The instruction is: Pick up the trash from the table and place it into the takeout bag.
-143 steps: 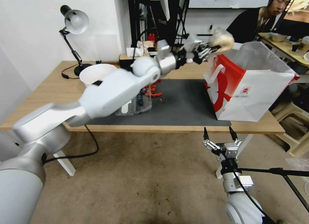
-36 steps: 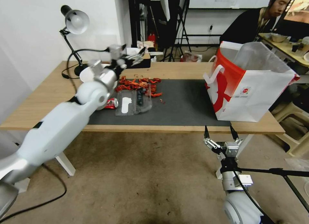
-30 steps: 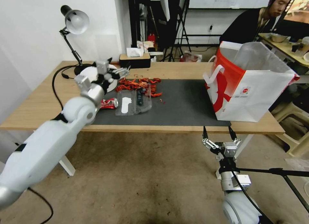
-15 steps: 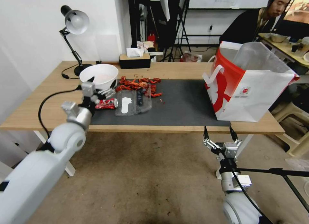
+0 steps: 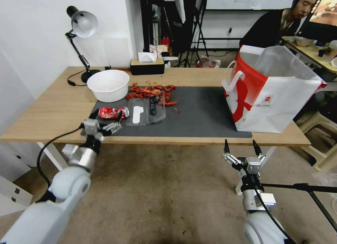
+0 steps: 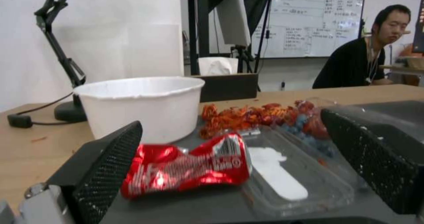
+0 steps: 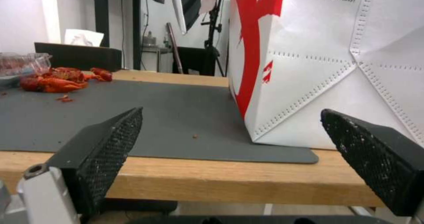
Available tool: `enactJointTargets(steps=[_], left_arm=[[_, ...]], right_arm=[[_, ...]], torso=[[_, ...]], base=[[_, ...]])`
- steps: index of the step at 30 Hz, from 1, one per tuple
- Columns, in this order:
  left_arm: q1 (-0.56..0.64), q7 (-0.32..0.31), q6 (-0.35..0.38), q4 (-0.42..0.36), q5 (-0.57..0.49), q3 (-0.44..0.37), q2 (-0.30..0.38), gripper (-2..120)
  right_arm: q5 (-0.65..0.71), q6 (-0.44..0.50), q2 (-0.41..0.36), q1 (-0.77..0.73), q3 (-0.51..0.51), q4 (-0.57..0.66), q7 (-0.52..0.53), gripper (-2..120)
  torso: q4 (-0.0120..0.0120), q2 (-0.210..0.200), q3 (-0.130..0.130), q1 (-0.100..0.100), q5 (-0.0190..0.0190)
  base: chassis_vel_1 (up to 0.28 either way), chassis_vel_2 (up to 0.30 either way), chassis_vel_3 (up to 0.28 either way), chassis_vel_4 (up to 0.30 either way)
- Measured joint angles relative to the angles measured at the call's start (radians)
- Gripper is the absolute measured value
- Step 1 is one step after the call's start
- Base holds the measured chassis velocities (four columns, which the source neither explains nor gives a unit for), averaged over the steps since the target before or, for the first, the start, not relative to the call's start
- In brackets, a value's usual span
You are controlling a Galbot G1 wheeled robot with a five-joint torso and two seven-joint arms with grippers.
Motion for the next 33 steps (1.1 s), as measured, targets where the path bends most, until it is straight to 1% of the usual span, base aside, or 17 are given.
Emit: enactJointTargets(steps=[1,4,7,18,27,30,32,33], left_arm=[[0.000,0.000,0.000,0.000,0.000,0.000,0.000,100],[0.043,0.019,-0.034,0.002,0.048,-0.021,-0.029,100],[0.067,0.028,-0.052,0.004,0.070,-0.033,-0.044,100],[0.117,0.043,-0.090,0.023,0.095,-0.047,-0.074,100],[0.111,0.047,-0.095,0.035,0.097,-0.045,-0.072,100],[0.090,0.048,-0.091,0.040,0.099,-0.042,-0.057,100],[0.053,0.051,-0.072,0.046,0.096,-0.033,-0.032,100],[0.053,0.051,-0.072,0.046,0.096,-0.033,-0.032,100]], right_arm=[[0.000,0.000,0.000,0.000,0.000,0.000,0.000,100],[-0.002,0.002,0.001,0.001,-0.001,-0.004,0.000,100],[-0.005,0.003,0.003,0.000,-0.001,-0.005,0.000,100],[-0.006,0.007,0.006,-0.005,0.001,-0.005,0.000,100],[-0.007,0.007,0.008,-0.006,0.002,-0.004,0.001,100],[-0.008,0.008,0.009,-0.006,0.002,-0.005,0.002,100],[-0.008,0.009,0.010,-0.005,0.002,-0.005,0.002,100],[-0.008,0.009,0.010,-0.005,0.002,-0.005,0.002,100]], torso=[[0.0000,0.000,0.000,0.000,0.0000],[0.0000,0.000,0.000,0.000,0.0000],[-0.0001,0.000,0.000,0.000,-0.0001],[0.0000,0.000,0.000,0.000,-0.0001],[0.0000,0.000,0.000,0.000,-0.0003],[-0.0001,0.000,0.000,0.000,-0.0001],[-0.0001,0.000,0.000,0.000,-0.0001],[-0.0001,0.000,0.000,0.000,-0.0001]], base=[[0.000,0.000,0.000,0.000],[0.000,0.000,0.000,0.000],[0.000,0.000,0.000,0.000],[0.000,0.000,0.000,0.000],[0.000,0.000,0.000,0.000],[0.000,0.000,0.000,0.000],[0.000,0.000,0.000,0.000],[0.000,0.000,0.000,0.000]])
